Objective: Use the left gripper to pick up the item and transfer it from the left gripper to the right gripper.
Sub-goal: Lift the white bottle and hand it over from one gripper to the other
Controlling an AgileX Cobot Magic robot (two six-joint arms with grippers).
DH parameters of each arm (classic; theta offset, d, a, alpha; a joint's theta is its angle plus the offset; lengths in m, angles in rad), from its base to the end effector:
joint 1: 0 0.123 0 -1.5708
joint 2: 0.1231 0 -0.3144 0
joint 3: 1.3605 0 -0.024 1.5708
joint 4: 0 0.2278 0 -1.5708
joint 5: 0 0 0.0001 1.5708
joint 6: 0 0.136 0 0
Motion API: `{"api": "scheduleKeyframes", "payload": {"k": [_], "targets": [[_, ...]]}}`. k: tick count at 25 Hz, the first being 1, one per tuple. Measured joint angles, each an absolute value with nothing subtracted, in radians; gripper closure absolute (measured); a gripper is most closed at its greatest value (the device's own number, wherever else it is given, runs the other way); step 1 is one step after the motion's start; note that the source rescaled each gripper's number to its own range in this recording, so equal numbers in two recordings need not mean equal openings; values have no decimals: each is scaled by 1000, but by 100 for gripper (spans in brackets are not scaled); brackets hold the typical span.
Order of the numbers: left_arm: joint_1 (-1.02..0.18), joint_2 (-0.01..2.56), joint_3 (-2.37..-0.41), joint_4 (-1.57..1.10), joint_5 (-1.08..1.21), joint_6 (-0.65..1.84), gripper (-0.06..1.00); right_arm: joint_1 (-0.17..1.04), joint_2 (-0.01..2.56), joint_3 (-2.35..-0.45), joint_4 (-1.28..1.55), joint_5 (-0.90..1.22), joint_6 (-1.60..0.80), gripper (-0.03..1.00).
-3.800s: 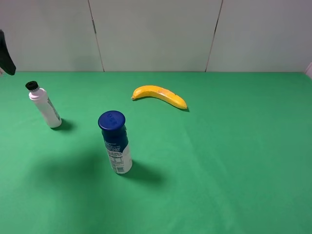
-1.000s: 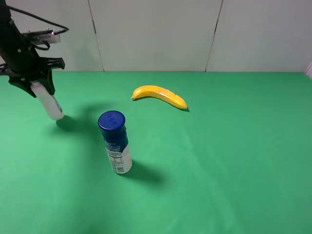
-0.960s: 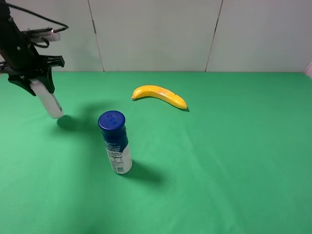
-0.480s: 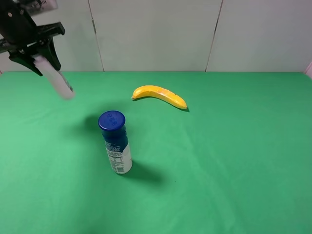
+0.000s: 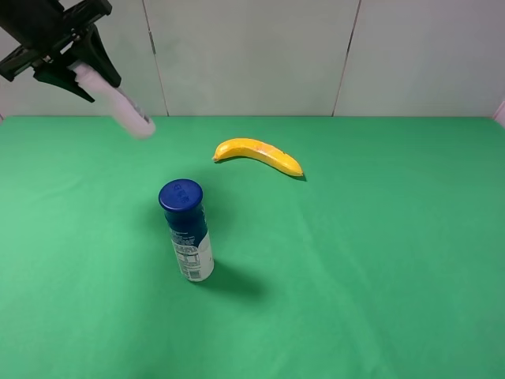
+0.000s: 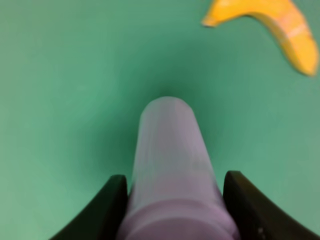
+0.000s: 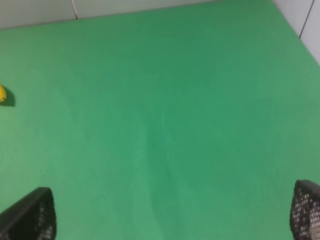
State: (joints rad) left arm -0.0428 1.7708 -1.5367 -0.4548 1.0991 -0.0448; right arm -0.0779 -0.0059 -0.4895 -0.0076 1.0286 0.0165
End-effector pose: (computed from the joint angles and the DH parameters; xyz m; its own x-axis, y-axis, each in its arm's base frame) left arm 0.3712 -0.0692 0.2948 -0.9465 -0.1993 -0.2537 -0.0683 0.8922 -0.4464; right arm -0.0126 0.0001 0.2464 -0.4290 0.0461 -0.9021 0.0891 0.9960 0.0085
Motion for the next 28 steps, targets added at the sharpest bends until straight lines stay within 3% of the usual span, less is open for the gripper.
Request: {"api": "scheduleKeyframes", "payload": {"k": [5, 18, 28], "targets": [[-63, 1771, -1537, -530, 1097, -6, 94, -78, -6, -490, -8, 1029, 16, -3], [-270, 1771, -1537, -647, 1094, 52, 94, -78, -6, -490, -8, 1029, 16, -3], [-332, 1771, -1537, -863, 1120, 182, 94, -78, -6, -490, -8, 1029, 16, -3]]}}
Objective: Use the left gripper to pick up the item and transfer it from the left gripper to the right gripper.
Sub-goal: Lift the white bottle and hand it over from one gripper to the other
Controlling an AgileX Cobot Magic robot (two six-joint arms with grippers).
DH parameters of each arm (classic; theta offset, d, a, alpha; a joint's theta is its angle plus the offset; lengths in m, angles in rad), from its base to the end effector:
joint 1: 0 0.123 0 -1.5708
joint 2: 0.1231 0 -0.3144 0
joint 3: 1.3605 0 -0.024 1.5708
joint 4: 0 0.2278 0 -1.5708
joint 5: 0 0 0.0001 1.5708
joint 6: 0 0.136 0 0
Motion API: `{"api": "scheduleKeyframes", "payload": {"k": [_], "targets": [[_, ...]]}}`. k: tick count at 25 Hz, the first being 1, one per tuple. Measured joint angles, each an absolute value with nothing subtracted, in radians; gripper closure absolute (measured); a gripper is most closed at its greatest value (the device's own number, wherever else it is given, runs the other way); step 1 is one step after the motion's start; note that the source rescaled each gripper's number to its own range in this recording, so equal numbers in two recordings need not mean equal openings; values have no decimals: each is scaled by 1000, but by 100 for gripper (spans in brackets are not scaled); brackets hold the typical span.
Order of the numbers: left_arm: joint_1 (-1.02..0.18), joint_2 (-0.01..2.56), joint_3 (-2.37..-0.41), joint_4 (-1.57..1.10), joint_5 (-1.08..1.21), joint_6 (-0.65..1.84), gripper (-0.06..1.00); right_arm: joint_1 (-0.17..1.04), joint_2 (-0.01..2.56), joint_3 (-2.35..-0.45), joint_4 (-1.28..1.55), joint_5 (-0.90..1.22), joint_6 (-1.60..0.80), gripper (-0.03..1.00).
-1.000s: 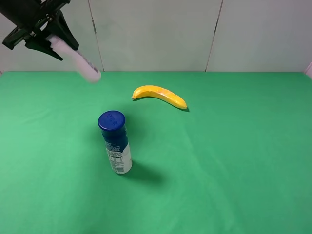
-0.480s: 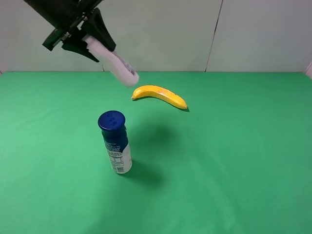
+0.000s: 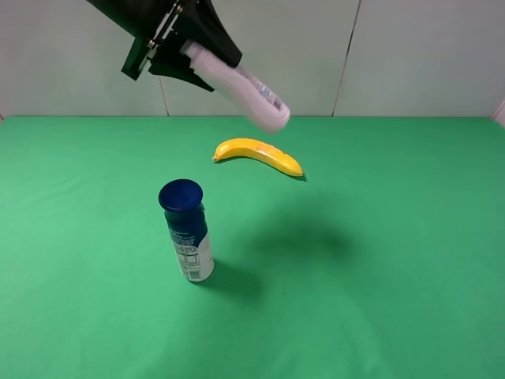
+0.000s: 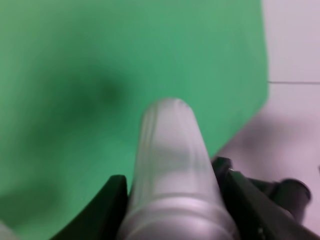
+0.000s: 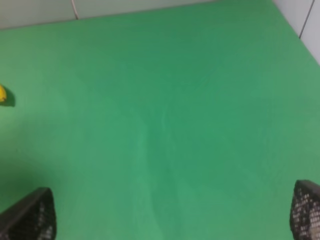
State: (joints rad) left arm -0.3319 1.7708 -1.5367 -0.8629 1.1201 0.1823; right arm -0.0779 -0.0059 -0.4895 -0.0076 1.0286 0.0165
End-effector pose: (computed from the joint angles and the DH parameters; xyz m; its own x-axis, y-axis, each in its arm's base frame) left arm 0.3247 -0.2103 0.3241 -0.9531 0.1090 -0.2822 0.2842 0.6419 -0.7122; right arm -0.0126 0.0001 0.2464 -0.4290 0.0461 -0.9021 0.0891 0.9960 0.0085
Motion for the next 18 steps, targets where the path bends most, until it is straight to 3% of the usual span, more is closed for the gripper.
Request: {"api": "scheduleKeyframes", "payload": {"k": [8, 14, 18], "targets": [[-334, 1771, -1537, -1046, 1175, 325, 94, -78, 96, -508, 65, 1034, 16, -3], [-334, 1771, -1537, -1071, 1175, 355, 94, -78, 318, -585, 290, 986, -16, -3], [-334, 1771, -1537, -1072, 1175, 368, 94, -78, 421, -604, 474, 914, -159, -3]]}}
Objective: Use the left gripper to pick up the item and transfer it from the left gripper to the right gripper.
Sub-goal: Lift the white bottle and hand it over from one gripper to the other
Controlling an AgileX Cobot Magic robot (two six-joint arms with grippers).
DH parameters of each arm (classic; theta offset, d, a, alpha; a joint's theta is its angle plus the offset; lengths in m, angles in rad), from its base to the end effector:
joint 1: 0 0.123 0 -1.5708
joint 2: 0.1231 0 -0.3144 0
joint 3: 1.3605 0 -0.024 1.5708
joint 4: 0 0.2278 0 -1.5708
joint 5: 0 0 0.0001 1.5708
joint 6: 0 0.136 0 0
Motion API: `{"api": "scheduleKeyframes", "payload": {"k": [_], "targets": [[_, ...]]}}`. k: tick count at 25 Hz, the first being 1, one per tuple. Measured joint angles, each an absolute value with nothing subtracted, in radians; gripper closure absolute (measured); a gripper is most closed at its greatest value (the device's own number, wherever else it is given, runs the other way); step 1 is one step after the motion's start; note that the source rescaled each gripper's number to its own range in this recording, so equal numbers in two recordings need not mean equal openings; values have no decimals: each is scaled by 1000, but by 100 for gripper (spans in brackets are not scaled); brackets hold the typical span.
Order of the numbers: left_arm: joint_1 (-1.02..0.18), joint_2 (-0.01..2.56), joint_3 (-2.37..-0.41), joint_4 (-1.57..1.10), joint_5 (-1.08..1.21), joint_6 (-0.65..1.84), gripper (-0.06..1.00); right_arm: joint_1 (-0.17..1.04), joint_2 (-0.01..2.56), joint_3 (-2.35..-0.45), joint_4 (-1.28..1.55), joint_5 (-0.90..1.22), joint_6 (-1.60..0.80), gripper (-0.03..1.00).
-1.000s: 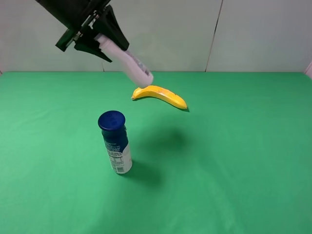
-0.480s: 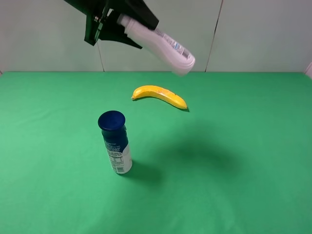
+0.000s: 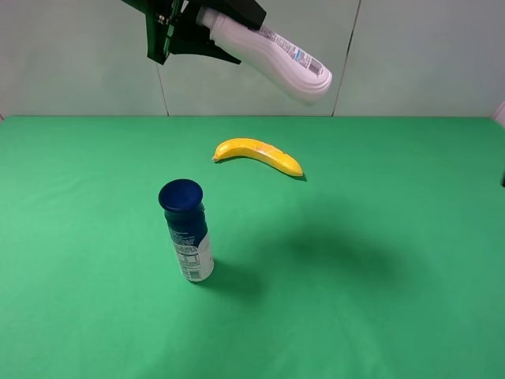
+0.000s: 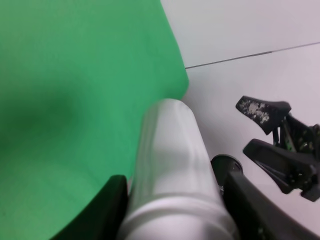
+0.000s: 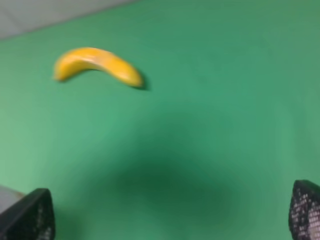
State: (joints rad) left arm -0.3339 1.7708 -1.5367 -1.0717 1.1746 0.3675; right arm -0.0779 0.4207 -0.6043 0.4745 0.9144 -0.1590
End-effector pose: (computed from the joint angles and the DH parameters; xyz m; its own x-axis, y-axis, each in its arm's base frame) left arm 0.3151 -0.2259 0.3444 -0.9194 0.1662 -0.3566 0.3919 0.4657 -0.7934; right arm 0.0533 0.0452 0.2995 -0.5787 0.1801 -0.7954 -0.1461 0.9367 0.3183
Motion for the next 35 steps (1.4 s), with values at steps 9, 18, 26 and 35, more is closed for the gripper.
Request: {"api": "scheduleKeyframes", "payload": {"k": [9, 18, 26, 35], "targets": [[-334, 1771, -1537, -1072, 1175, 376, 94, 74, 554, -668, 676, 807, -506, -3], [-334, 1771, -1537, -1072, 1175, 377, 94, 237, 755, -844, 492, 775, -576, -3], [-334, 1771, -1537, -1072, 1175, 381, 94, 419, 899, -921, 348, 686, -577, -3], [-334, 1771, -1537, -1072, 1175, 381, 94, 618, 1041, -1005, 122, 629, -472, -3]]}}
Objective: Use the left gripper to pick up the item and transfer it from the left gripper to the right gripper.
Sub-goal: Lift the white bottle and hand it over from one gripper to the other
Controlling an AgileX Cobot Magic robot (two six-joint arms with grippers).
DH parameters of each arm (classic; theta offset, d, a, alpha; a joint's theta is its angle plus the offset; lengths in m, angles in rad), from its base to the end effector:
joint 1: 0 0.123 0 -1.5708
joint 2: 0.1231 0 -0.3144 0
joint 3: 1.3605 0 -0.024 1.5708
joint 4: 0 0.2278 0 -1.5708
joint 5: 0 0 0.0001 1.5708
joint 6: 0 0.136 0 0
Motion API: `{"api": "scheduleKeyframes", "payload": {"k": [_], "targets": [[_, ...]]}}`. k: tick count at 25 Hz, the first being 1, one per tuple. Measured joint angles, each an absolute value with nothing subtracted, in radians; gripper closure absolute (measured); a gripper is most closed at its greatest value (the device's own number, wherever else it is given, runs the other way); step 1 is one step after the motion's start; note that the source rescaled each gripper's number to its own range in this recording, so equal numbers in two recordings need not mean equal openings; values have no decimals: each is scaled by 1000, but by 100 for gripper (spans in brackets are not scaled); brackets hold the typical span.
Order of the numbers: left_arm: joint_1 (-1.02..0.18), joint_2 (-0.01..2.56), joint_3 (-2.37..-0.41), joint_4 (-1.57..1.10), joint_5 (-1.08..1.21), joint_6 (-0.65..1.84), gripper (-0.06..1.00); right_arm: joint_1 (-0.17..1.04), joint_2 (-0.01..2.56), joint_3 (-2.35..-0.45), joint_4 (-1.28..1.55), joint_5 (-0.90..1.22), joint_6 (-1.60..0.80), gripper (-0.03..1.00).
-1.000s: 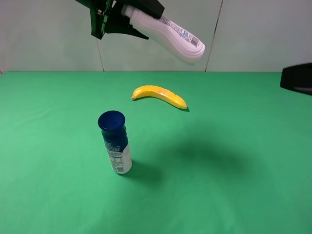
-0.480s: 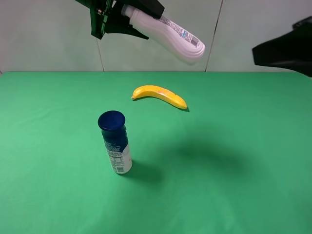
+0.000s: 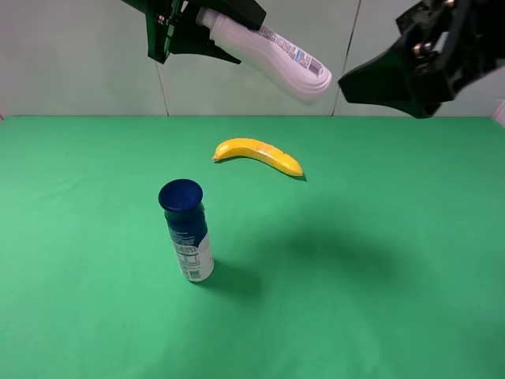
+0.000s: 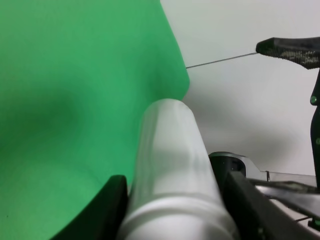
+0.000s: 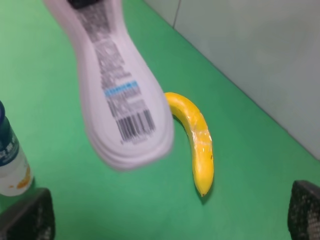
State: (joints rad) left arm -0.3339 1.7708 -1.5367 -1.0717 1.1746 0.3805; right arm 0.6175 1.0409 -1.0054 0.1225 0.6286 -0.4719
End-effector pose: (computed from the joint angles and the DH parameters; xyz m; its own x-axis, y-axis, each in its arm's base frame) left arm 0.3151 -0.2259 0.3444 -0.9142 0.1723 -0.3668 0.4038 0.4635 -0.7887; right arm 0.1703 0.1329 0.3738 -0.1837 -0.5759 -0.7966 -0.7447 0.6105 -0.2696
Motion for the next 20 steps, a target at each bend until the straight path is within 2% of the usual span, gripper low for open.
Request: {"api": "scheduleKeyframes", "payload": {"k": [10, 20], "targets": [[-334, 1771, -1537, -1072, 1175, 381, 94, 768, 1176, -1010, -53, 515, -324, -3], [-334, 1771, -1537, -1073, 1175, 381, 94, 774, 1253, -1012, -86, 428, -278, -3]]}}
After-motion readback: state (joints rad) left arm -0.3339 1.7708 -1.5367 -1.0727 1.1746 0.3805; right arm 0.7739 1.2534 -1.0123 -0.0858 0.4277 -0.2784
